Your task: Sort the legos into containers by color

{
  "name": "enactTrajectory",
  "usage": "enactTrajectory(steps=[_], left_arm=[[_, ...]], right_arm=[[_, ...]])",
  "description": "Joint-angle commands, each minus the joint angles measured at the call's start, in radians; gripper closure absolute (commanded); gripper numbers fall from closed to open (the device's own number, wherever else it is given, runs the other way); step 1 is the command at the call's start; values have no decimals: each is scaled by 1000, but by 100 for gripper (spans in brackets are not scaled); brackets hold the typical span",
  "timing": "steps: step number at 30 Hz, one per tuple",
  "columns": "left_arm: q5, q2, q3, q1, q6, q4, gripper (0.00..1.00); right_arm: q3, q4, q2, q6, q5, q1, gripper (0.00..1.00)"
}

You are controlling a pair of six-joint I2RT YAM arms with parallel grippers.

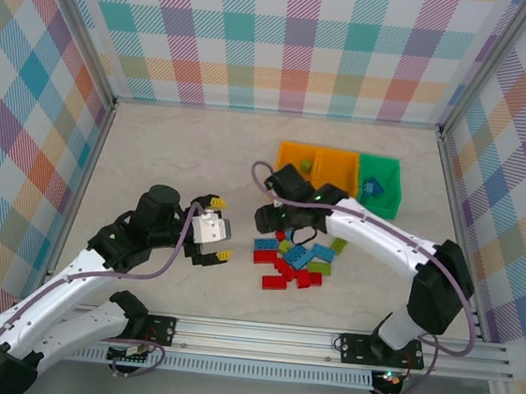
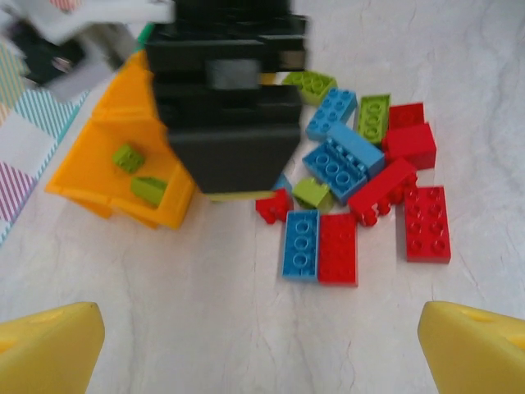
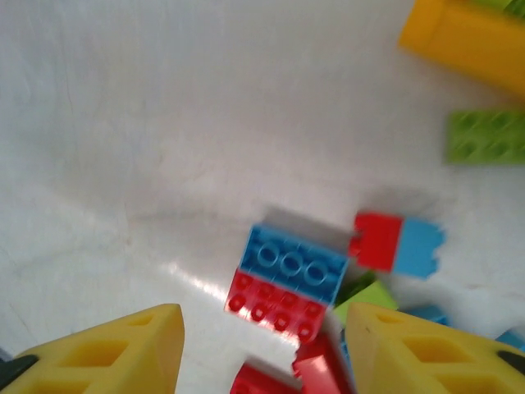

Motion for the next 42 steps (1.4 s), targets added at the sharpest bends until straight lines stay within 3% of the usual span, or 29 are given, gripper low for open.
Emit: enactTrajectory(steps=[1,8,14,25,36,39,42], left_arm=[[39,-15,45,43,50,-78,1],[104,-3,50,57,39,-86,0],[108,-8,44,57,40,-78,0],[111,-14,46,57,42,-86,0],[117,-7,43,57,43,-86,0],[118,-9,44,57,42,-86,0],[118,-11,44,57,43,-84,0]], right_arm=[[11,-72,68,130,14,34,43],[37,-40,209,307,51,49,38],[117,-121,320,304,89,50,38],[155,-175,391,316,134,56,30],[158,-94,431,310,15,63,17],[188,-147,468,299,90,72,18],[208,-191,503,290,150,78,26]])
